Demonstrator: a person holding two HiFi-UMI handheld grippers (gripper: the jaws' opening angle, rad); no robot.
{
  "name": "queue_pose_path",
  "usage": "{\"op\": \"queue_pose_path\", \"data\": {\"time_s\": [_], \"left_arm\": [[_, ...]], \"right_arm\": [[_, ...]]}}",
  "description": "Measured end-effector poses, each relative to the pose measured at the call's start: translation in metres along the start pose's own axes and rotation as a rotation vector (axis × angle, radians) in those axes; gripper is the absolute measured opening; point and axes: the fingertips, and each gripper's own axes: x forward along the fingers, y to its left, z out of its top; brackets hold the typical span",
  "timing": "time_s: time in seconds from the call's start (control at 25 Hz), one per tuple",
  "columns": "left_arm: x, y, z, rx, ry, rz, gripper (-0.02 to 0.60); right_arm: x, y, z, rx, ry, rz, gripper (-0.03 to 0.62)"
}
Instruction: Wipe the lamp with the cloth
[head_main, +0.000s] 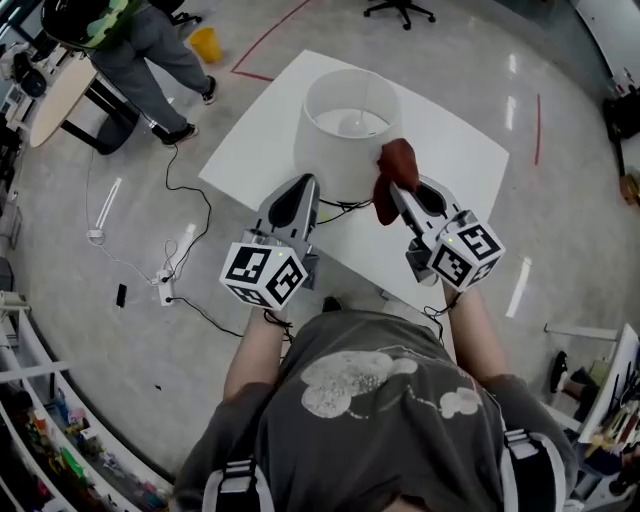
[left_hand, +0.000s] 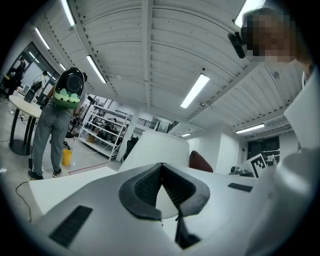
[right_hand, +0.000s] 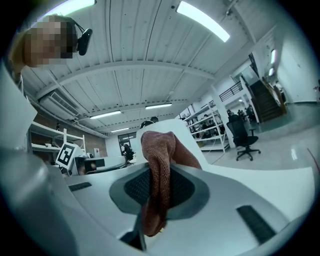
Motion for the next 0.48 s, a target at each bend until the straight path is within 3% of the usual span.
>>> {"op": "queue_pose_path", "data": {"time_s": [0.48], "left_arm": [[0.003, 0.002, -0.023, -0.034, 0.074, -0.071, 0.008]], "right_arm": [[-0.015, -0.032, -0.075, 0.101, 0.135, -0.183, 0.058]]}}
